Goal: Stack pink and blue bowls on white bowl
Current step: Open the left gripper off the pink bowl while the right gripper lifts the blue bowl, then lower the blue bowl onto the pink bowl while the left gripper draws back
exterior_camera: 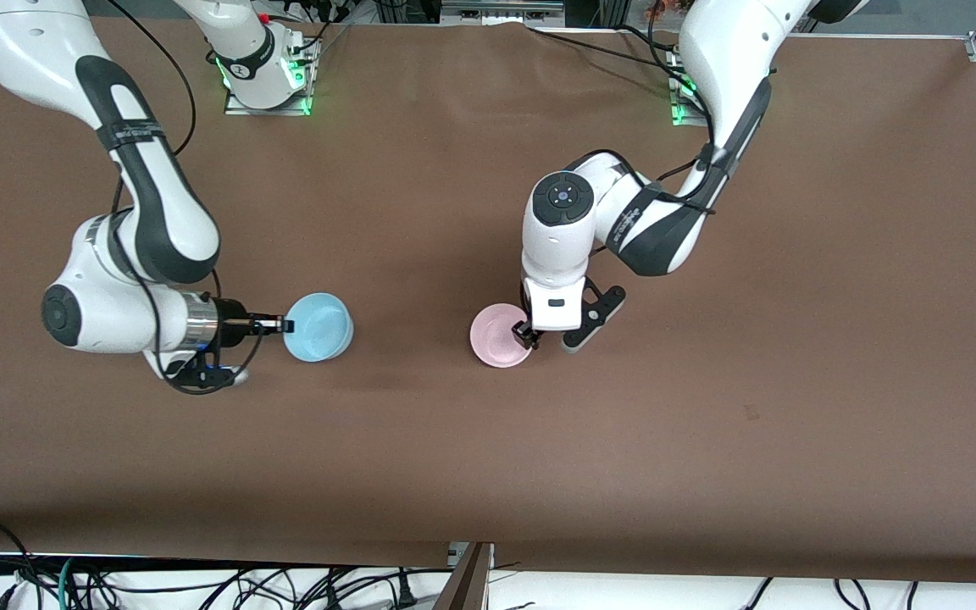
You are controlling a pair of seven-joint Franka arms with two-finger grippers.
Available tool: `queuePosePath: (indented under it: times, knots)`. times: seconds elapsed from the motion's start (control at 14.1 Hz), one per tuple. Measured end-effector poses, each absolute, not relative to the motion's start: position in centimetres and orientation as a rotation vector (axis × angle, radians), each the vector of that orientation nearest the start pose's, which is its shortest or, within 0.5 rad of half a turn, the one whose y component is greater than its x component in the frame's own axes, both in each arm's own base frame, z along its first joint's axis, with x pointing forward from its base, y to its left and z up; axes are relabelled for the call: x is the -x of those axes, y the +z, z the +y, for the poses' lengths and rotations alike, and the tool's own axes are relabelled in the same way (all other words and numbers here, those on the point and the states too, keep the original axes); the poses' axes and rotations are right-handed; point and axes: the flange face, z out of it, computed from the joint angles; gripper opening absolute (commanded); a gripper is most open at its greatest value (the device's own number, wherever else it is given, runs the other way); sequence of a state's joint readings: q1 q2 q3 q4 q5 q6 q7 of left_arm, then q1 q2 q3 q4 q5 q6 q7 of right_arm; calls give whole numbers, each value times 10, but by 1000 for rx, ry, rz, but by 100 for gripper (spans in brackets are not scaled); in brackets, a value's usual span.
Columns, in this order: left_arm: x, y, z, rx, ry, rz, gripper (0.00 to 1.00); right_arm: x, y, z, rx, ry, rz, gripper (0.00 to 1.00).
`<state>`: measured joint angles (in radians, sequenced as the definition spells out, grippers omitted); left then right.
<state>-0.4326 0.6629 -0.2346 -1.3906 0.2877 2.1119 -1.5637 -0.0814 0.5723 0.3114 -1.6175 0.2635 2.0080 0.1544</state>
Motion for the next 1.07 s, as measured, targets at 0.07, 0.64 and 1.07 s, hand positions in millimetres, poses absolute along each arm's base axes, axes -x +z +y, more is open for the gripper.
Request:
queuePosePath:
  times: [0.07, 0.64, 1.07]
  knots:
    - [-612, 351, -406, 2896, -184, -1215, 72, -655, 304, 166, 2763, 325, 193, 0]
    - [-637, 523, -287, 2992, 69, -874, 73, -634, 321, 332, 2760, 190, 640, 0]
    - [-643, 593, -128, 3080, 152, -387, 80, -622, 316, 408, 2757, 107, 787, 0]
